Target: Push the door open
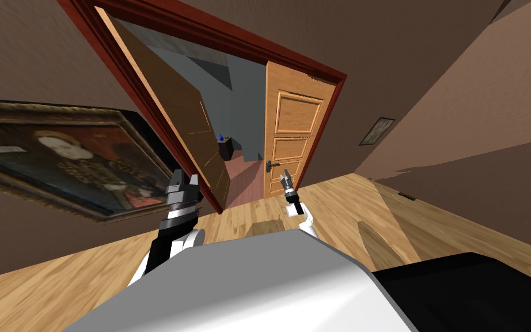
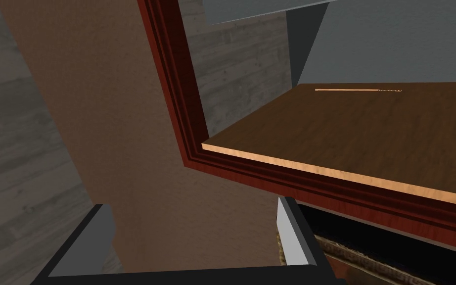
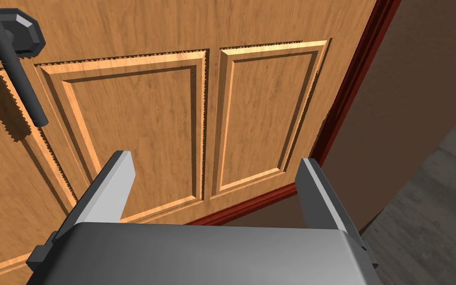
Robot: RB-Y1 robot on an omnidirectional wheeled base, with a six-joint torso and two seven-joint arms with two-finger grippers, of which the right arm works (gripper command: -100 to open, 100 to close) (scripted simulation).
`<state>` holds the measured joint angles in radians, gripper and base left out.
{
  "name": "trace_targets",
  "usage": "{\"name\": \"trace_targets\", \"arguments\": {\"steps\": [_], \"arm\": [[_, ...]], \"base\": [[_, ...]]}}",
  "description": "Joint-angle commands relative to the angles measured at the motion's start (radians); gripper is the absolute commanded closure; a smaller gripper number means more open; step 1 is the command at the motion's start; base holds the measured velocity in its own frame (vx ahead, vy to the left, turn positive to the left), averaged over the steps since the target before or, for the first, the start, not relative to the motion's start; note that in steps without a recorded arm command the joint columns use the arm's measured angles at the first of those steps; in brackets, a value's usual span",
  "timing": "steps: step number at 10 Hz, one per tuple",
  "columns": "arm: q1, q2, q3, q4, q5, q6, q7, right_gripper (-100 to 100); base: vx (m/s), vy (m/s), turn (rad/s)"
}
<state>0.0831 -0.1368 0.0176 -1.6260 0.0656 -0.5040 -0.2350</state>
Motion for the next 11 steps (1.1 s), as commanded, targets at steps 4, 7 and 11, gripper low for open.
{"name": "trace_targets", "arguments": {"steps": [4,7,11], "arm": [[-0.057,-0.017,-0.003,0.116,0.024,-0.003,-0.032,-100],[-0.11,-0.032,-0.006,0.198,0.045,-0.003,-0.062,-100],[-0.161,-0.047,-0.009,0.294,0.067,-0.004,-0.092,-100]], "base": [[0.048,-0.014,0.009],[0.055,-0.01,0.009],[0.049,-0.013,0.009]]}}
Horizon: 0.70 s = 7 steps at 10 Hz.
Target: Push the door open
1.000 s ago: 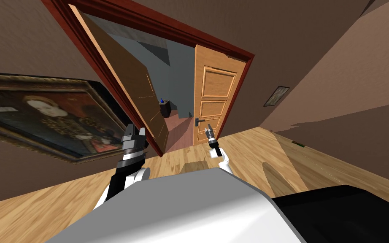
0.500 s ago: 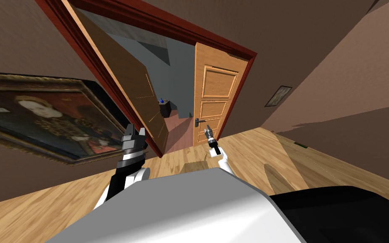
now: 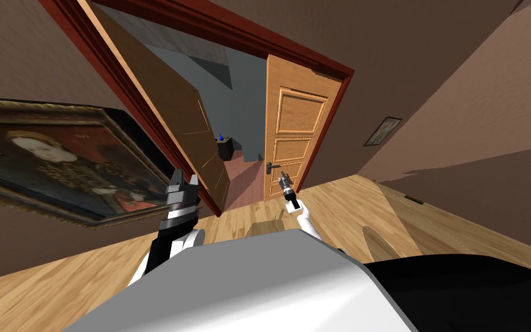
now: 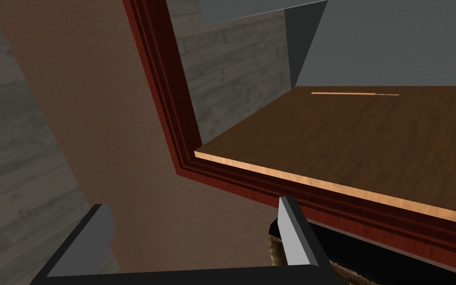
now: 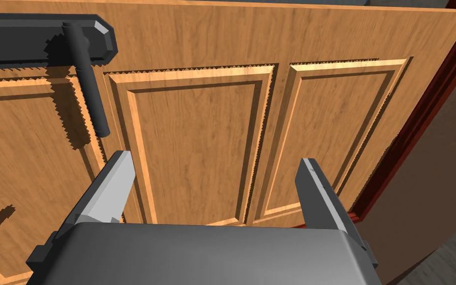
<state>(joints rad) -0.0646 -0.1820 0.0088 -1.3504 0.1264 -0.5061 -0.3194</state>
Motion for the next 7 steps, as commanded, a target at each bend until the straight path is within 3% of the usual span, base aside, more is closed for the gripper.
{"name": "trace_targets", "arguments": {"steps": [1,2,5,7], "arm": [[-0.014,-0.002,-0.001,0.039,0.006,-0.001,-0.007,-100],[-0.039,-0.01,-0.002,0.073,0.016,-0.002,-0.022,-100],[-0.064,-0.017,-0.004,0.134,0.026,-0.002,-0.036,-100],[-0.112,-0.031,-0.007,0.206,0.046,-0.002,-0.064,-100]], "base": [[0.045,-0.011,0.007],[0.048,-0.013,0.009],[0.048,-0.011,0.008],[0.072,-0.013,0.016]]}}
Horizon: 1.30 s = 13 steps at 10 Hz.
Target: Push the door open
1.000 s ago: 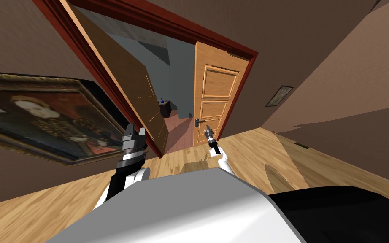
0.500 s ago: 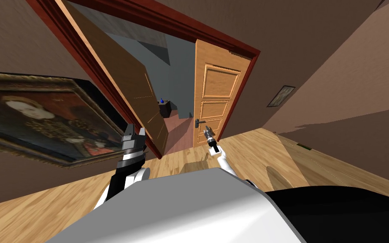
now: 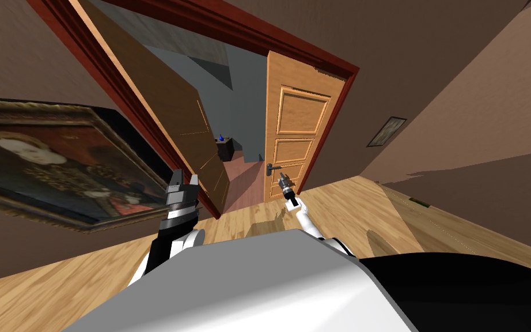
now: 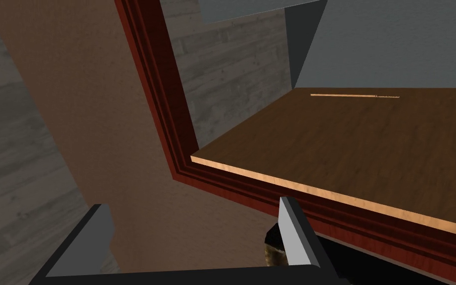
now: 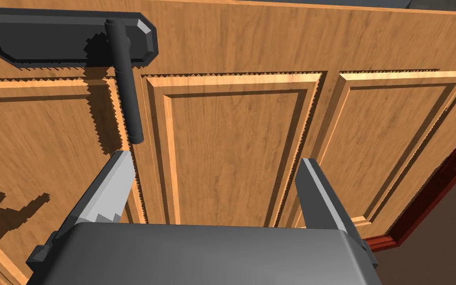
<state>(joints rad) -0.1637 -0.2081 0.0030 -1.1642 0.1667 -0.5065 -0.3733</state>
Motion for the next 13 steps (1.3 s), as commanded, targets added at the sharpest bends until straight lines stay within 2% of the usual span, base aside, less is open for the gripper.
{"name": "trace_targets", "arguments": {"steps": [1,5,6,10,13], "arm": [[-0.013,-0.005,-0.001,0.04,0.006,-0.002,-0.01,-100],[-0.097,-0.029,-0.006,0.196,0.041,-0.002,-0.058,-100],[-0.097,-0.029,-0.006,0.2,0.041,-0.002,-0.058,-100],[-0.164,-0.048,-0.01,0.327,0.068,-0.003,-0.097,-100],[-0.198,-0.058,-0.012,0.391,0.082,-0.003,-0.116,-100]], "base": [[0.061,-0.017,0.007],[0.081,-0.024,0.014],[0.059,-0.005,0.001],[0.067,-0.014,0.011],[0.067,-0.014,0.008]]}}
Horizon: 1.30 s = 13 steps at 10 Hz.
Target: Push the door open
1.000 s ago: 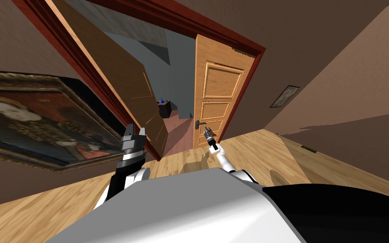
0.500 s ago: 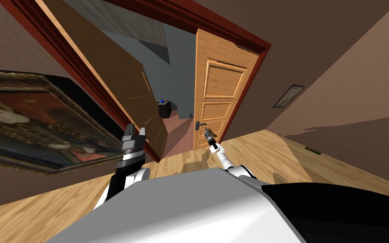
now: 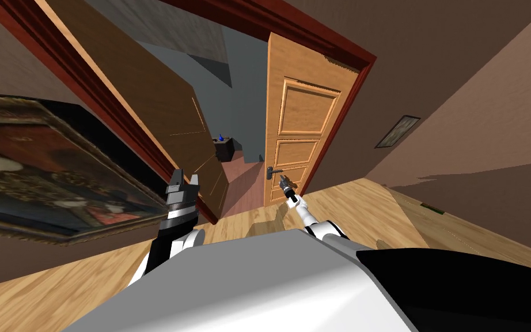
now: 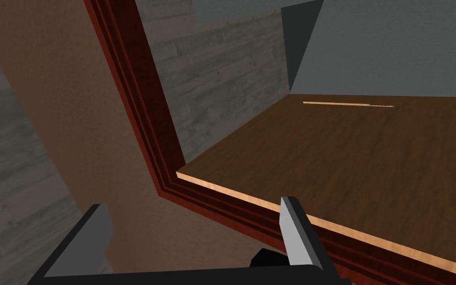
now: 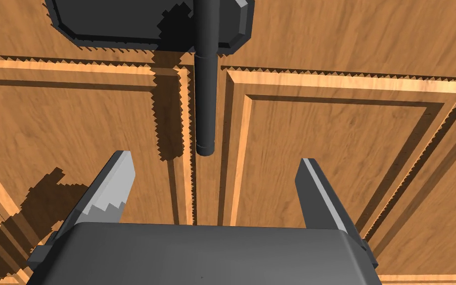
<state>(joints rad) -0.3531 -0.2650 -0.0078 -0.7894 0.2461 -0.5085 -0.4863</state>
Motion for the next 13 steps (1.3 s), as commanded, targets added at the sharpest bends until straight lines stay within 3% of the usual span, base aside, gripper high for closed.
{"name": "trace_targets", "arguments": {"steps": [1,2,4,12,13], "arm": [[-0.016,-0.003,-0.002,0.031,0.006,-0.001,-0.008,-100],[-0.027,-0.006,-0.002,0.051,0.01,-0.001,-0.014,-100],[-0.019,-0.003,-0.004,0.037,0.006,0.003,-0.007,-100],[-0.026,0.006,-0.02,0.05,-0.003,0.006,0.013,-100],[-0.026,0.006,-0.02,0.05,-0.003,0.006,0.013,100]], "base": [[0.049,-0.017,0.007],[0.045,-0.011,0.007],[0.062,0.0,0.012],[0.184,0.017,0.026],[-0.011,-0.001,-0.003]]}}
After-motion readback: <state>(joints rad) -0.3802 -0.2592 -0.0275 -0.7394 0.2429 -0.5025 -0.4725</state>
